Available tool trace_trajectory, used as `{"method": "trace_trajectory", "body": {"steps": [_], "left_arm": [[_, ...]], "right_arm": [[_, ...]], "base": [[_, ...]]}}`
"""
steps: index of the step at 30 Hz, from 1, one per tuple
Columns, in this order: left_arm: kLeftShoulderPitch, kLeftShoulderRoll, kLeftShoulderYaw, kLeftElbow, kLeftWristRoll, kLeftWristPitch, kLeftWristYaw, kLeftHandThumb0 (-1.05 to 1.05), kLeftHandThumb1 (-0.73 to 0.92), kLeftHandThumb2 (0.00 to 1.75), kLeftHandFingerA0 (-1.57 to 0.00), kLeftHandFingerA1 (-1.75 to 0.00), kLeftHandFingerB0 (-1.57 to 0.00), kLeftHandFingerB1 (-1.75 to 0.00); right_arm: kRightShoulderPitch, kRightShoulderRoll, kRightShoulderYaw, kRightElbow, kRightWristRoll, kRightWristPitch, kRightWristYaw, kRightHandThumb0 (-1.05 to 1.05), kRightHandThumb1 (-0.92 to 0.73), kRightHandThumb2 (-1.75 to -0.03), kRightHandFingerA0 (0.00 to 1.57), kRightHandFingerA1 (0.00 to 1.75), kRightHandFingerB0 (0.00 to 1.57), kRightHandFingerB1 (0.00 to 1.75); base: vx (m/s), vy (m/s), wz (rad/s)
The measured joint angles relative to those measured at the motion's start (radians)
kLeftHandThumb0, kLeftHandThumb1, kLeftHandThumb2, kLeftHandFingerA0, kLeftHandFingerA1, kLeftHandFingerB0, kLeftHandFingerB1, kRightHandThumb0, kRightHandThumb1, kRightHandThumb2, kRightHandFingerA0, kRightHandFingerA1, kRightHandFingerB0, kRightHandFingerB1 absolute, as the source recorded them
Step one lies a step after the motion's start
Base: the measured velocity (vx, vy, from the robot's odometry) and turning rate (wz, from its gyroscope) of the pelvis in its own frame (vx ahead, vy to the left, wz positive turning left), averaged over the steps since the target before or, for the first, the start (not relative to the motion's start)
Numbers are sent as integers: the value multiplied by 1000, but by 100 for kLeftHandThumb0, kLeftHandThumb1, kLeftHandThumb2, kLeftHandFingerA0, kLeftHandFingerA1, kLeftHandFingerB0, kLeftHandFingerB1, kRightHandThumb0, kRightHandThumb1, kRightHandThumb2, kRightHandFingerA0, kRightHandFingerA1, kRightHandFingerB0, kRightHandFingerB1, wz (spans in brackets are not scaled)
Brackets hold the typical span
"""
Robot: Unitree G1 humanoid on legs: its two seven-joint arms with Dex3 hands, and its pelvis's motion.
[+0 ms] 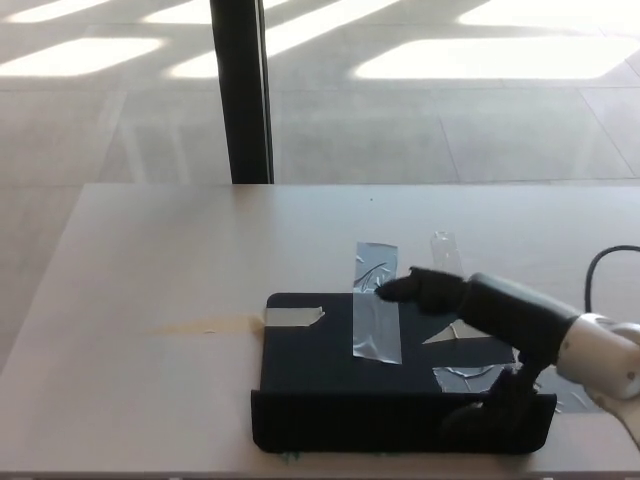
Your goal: The robot uses its right hand to open a folded tablet cover kept in the middle of the desk
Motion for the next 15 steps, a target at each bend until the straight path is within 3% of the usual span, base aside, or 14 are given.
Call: {"method": "trace_trajectory", "body": {"steps": [1,2,3,4,5,6,7,8,9,11,12,13,14,15], "left_arm": [[-3,1,1,0,-1,0,0,-49,49,57,-95,-87,-76,-79],[-5,1,2,0,-2,0,0,-49,49,57,-95,-87,-76,-79],[-6,2,2,0,-3,0,0,-49,49,57,-94,-86,-72,-77],[-7,2,2,0,-3,0,0,-50,49,57,-93,-85,-71,-77],[-9,2,3,0,-5,0,0,-51,49,57,-91,-84,-69,-75],[-10,3,3,1,-7,0,0,-51,49,57,-91,-84,-69,-75],[-10,4,3,1,-9,0,0,-53,49,57,-95,-86,-72,-76],[-12,4,2,1,-11,0,0,-53,49,57,-91,-84,-66,-75],[-14,4,2,1,-13,0,0,-53,49,57,-91,-85,-65,-74],[-16,4,2,1,-16,0,0,-53,49,57,-91,-85,-65,-74],[-17,5,2,1,-17,0,0,-50,49,57,-97,-88,-70,-76],[-17,5,2,1,-18,0,0,-50,49,57,-97,-88,-70,-76],[-17,5,2,1,-19,0,0,-48,48,57,-92,-86,-74,-77],[-17,5,2,1,-19,0,0,-48,48,57,-92,-86,-74,-77]], "right_arm": [[-15,0,35,16,-17,5,17,-83,-40,-82,21,74,4,37],[-26,0,61,27,-30,9,30,-83,-40,-82,21,74,4,37],[-39,0,87,40,-45,13,43,-84,-46,-56,16,76,9,34],[-48,0,108,49,-57,16,53,-82,-44,-55,20,82,11,34],[-61,0,135,62,-73,20,67,-77,-36,-79,29,76,6,41],[-71,0,157,69,-87,25,79,-77,-36,-79,29,76,6,41],[-83,0,173,71,-100,28,87,-92,-44,-81,30,78,8,35],[-97,-1,191,71,-115,33,95,-83,-43,-54,35,91,12,33],[-109,-1,208,71,-132,37,101,-83,-42,-55,48,103,12,33],[-127,-1,235,69,-159,43,108,-83,-42,-55,48,103,12,33],[-137,-1,250,69,-177,47,113,-42,-51,-55,44,72,14,34],[-144,-1,261,67,-190,49,115,-42,-51,-55,44,72,14,34],[-152,-1,276,64,-209,52,118,-71,-51,-56,34,62,12,39],[-156,-1,284,62,-219,53,119,-71,-51,-56,34,62,12,39]], "base": [[0,0,0],[0,0,0],[0,0,0],[0,0,0],[0,0,0],[0,0,0],[0,0,0],[0,0,0],[0,0,0],[0,0,0],[0,0,0],[0,0,0],[0,0,0],[0,0,0]]}}
